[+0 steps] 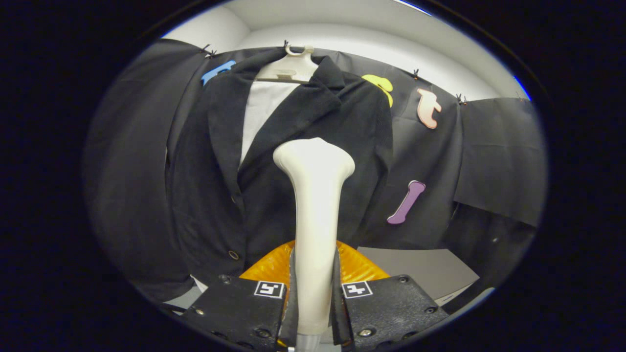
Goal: Iron the clothes twice with a garment steamer, once on the left side and once on the right side.
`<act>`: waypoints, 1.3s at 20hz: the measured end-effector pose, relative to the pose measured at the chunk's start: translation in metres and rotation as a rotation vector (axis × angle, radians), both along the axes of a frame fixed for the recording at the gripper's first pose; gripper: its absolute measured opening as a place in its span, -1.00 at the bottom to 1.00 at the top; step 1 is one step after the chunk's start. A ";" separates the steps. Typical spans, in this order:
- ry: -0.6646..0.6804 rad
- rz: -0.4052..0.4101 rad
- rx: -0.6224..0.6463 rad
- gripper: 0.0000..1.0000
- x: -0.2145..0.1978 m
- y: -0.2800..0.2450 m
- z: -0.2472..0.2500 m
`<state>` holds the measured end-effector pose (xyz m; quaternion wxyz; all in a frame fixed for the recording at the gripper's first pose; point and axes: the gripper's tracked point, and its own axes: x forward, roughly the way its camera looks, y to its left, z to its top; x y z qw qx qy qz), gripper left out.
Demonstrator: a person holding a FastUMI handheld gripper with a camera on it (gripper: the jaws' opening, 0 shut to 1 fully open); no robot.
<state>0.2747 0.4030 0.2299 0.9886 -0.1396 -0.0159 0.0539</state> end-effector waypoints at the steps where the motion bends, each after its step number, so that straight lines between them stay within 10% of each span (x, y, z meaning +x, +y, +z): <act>1: 0.009 -0.001 -0.014 -0.40 0.000 0.000 -0.006; 26: 0.125 -0.044 -0.263 -0.40 -0.005 -0.029 -0.143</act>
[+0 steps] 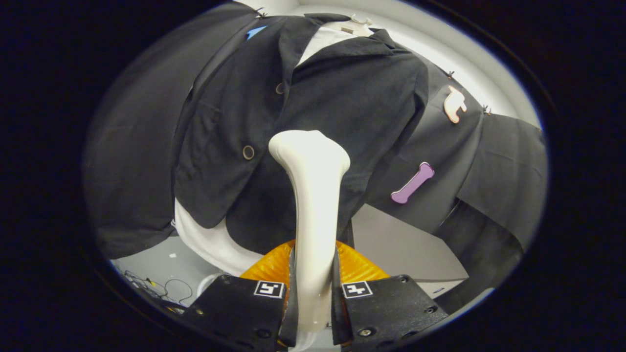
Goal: Iron the clothes twice with a garment steamer, once on the left side and once on the right side.
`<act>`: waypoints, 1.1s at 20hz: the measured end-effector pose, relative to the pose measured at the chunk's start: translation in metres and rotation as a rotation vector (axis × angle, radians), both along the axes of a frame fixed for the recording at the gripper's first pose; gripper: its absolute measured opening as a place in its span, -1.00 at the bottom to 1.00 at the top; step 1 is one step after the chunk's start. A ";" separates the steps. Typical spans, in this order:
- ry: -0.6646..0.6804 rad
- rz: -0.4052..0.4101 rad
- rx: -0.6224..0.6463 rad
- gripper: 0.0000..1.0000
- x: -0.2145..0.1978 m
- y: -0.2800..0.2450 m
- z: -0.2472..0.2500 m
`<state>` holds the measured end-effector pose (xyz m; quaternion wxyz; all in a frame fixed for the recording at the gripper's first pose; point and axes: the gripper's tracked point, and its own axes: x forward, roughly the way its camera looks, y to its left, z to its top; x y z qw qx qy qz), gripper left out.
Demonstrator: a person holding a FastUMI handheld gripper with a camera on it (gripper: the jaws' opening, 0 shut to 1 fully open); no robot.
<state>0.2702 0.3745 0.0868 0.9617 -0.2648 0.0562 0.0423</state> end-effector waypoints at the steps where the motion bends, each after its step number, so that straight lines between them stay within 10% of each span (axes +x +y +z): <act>1: 0.003 0.000 -0.008 -0.40 0.000 -0.001 -0.005; 22: 0.183 -0.018 -0.074 -0.40 0.004 -0.027 -0.120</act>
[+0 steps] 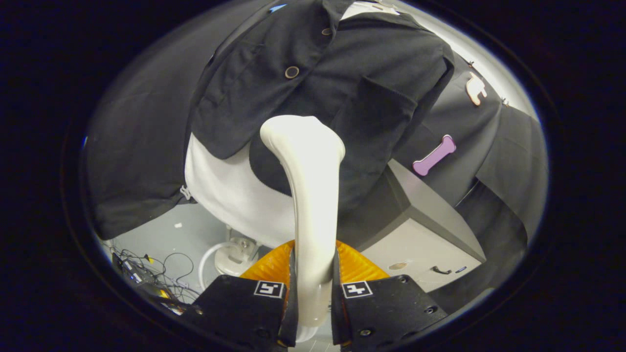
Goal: Iron the clothes twice with a garment steamer, once on the left side and once on the right side.
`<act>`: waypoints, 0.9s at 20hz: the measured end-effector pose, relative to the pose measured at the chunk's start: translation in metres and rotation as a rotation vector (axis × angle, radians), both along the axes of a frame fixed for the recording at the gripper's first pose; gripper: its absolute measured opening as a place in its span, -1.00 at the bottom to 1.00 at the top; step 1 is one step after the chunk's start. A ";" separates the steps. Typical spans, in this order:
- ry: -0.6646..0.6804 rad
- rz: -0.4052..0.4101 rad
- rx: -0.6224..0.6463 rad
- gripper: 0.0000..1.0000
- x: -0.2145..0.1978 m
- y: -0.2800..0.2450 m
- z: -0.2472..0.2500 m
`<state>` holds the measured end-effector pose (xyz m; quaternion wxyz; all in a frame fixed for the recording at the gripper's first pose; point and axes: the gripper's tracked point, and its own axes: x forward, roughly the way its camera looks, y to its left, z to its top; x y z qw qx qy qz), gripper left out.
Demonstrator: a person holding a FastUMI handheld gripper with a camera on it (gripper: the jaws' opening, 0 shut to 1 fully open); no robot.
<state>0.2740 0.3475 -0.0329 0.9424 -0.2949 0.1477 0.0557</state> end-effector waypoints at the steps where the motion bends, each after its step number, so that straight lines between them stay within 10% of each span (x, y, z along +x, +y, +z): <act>1: 0.009 -0.001 0.002 -0.40 -0.001 -0.001 -0.003; 18: -0.186 0.147 0.256 -0.40 -0.066 0.034 0.190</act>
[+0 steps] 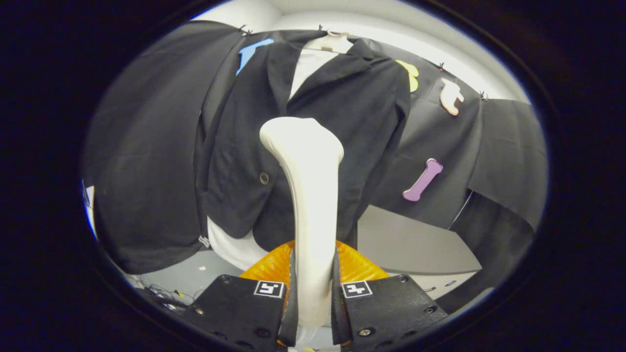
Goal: Iron the clothes twice with a garment steamer, once on the left side and once on the right side.
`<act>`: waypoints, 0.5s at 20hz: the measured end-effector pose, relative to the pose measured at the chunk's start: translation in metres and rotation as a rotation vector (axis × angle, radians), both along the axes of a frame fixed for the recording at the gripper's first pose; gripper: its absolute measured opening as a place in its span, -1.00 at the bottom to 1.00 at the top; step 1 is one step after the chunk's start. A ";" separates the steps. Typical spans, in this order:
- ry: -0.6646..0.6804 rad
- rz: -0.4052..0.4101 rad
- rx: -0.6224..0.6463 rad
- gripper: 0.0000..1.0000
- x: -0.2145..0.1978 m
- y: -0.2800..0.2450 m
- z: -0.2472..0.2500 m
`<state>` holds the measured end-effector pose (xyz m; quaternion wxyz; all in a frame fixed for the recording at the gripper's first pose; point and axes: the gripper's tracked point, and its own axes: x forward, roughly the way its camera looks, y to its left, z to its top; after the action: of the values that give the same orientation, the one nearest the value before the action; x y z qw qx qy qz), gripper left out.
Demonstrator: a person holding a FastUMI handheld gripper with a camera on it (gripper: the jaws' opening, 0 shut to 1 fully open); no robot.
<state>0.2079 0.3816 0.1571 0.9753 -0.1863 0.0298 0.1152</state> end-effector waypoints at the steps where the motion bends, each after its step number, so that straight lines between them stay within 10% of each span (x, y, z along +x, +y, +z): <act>1: -0.015 0.012 0.012 -0.40 -0.002 0.005 0.014; 10: -0.123 0.107 0.140 -0.40 -0.012 0.065 0.142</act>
<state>0.1961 0.4464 0.2991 0.9783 -0.1259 -0.0481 0.1571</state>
